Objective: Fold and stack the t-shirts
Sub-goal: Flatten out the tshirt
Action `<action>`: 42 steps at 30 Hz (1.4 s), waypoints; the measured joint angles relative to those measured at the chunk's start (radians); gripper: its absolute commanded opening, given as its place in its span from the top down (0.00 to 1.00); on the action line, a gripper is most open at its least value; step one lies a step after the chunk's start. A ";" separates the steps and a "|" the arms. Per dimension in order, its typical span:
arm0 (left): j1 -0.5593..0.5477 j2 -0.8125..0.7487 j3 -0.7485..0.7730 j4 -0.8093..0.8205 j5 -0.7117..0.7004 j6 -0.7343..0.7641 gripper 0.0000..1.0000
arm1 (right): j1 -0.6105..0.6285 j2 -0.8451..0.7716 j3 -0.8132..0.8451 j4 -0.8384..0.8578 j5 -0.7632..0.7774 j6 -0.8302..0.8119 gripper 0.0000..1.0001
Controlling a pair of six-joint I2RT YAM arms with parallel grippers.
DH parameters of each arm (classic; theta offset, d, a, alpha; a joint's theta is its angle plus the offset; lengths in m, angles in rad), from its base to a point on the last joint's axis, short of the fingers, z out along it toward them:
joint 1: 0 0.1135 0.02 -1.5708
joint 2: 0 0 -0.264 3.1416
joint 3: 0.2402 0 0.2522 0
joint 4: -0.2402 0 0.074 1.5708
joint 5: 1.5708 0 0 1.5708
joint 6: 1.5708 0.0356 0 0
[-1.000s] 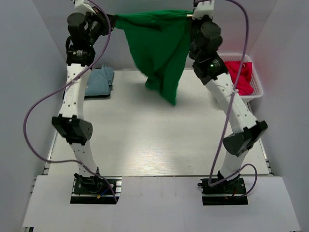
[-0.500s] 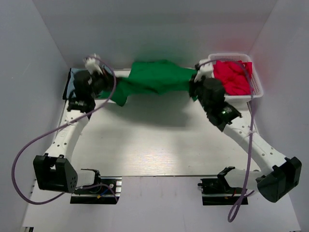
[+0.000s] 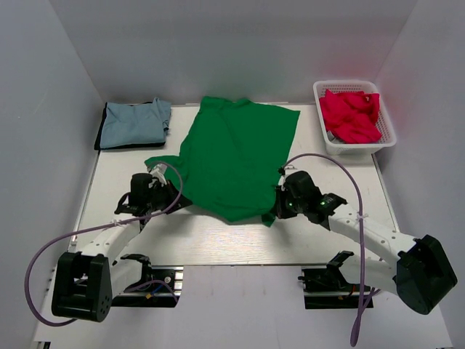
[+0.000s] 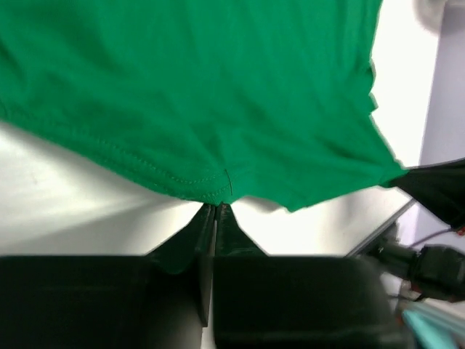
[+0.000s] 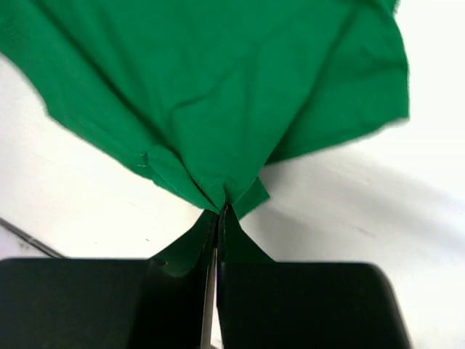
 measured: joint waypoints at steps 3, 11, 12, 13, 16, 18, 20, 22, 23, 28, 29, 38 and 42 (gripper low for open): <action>-0.011 -0.008 -0.023 -0.044 0.006 -0.030 0.79 | 0.002 -0.006 0.000 -0.072 0.033 0.031 0.89; -0.018 -0.173 0.048 -0.379 -0.186 -0.114 0.00 | 0.014 -0.057 -0.026 -0.157 -0.140 0.011 0.11; -0.018 -0.194 0.078 -0.411 -0.221 -0.117 0.00 | 0.016 -0.077 -0.016 -0.174 -0.156 -0.015 0.10; -0.018 -0.207 0.109 -0.432 -0.250 -0.119 0.00 | 0.016 -0.090 -0.007 -0.183 -0.156 -0.018 0.10; -0.018 -0.211 0.182 -0.432 -0.334 -0.136 0.00 | 0.014 -0.127 0.042 -0.190 -0.098 -0.010 0.10; -0.017 -0.179 0.197 -0.380 -0.348 -0.144 0.00 | 0.012 -0.120 0.077 -0.187 -0.012 0.032 0.10; -0.017 -0.099 0.200 -0.305 -0.341 -0.145 0.00 | 0.001 -0.069 0.120 -0.200 0.094 0.087 0.10; -0.017 0.029 0.226 -0.249 -0.331 -0.142 0.00 | -0.018 0.004 0.155 -0.216 0.185 0.136 0.10; -0.017 0.103 0.247 -0.236 -0.327 -0.137 0.00 | -0.029 0.047 0.170 -0.230 0.231 0.163 0.10; -0.018 0.381 0.340 -0.185 -0.325 -0.116 0.00 | -0.083 0.229 0.201 -0.280 0.391 0.243 0.18; -0.018 0.403 0.340 -0.173 -0.326 -0.113 0.00 | -0.092 0.253 0.201 -0.283 0.406 0.247 0.18; -0.017 0.477 0.346 -0.079 -0.341 -0.098 0.00 | -0.131 0.369 0.200 -0.137 0.399 0.214 0.30; -0.017 0.517 0.370 -0.035 -0.341 -0.098 0.00 | -0.141 0.434 0.200 -0.094 0.357 0.189 0.66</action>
